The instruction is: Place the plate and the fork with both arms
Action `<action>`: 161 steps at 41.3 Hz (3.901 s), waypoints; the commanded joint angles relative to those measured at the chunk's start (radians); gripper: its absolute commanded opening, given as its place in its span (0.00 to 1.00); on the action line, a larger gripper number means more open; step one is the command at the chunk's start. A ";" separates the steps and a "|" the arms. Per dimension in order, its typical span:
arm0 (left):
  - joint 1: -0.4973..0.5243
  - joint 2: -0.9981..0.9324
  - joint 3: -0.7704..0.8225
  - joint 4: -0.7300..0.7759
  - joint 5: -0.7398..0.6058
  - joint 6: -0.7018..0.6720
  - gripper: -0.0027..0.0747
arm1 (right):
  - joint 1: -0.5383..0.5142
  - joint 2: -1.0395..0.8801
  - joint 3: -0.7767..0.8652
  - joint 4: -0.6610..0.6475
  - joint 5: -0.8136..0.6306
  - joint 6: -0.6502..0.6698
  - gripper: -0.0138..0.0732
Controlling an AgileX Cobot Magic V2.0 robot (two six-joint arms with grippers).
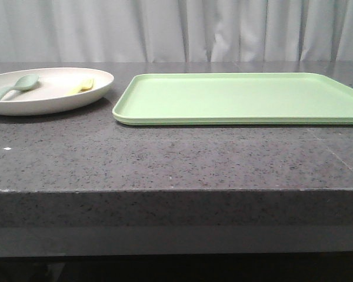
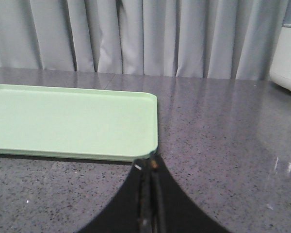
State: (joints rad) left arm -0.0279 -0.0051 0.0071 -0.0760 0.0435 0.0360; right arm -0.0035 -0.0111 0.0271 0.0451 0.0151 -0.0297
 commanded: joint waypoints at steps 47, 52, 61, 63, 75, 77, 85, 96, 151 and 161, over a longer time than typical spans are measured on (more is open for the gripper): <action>-0.002 -0.021 0.000 -0.007 -0.154 -0.011 0.01 | -0.006 -0.018 -0.004 -0.002 -0.225 -0.001 0.08; -0.002 -0.021 -0.036 -0.007 -0.172 -0.011 0.01 | -0.005 -0.018 -0.052 -0.002 -0.161 -0.001 0.08; -0.002 -0.007 -0.241 -0.007 -0.013 -0.011 0.01 | -0.005 -0.007 -0.270 -0.002 0.129 -0.001 0.08; -0.002 0.011 -0.309 -0.007 0.034 -0.011 0.01 | -0.005 0.010 -0.333 -0.002 0.183 -0.001 0.08; -0.002 0.252 -0.652 -0.007 0.325 -0.011 0.01 | -0.005 0.190 -0.625 -0.002 0.476 -0.001 0.08; -0.002 0.294 -0.695 -0.007 0.376 -0.011 0.01 | -0.005 0.225 -0.658 -0.002 0.514 -0.001 0.08; -0.002 0.411 -0.747 -0.007 0.430 -0.011 0.01 | -0.005 0.353 -0.707 -0.002 0.567 -0.001 0.08; -0.002 0.495 -0.745 -0.007 0.434 -0.011 0.01 | -0.005 0.406 -0.707 -0.002 0.564 -0.001 0.08; -0.002 0.520 -0.745 -0.005 0.453 -0.011 0.83 | -0.005 0.406 -0.707 -0.039 0.576 -0.001 0.86; -0.002 0.522 -0.743 -0.045 0.440 -0.011 0.83 | -0.005 0.406 -0.707 -0.039 0.576 -0.001 0.86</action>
State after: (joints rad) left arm -0.0279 0.5022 -0.7048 -0.0942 0.5655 0.0360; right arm -0.0035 0.3793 -0.6476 0.0155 0.6660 -0.0297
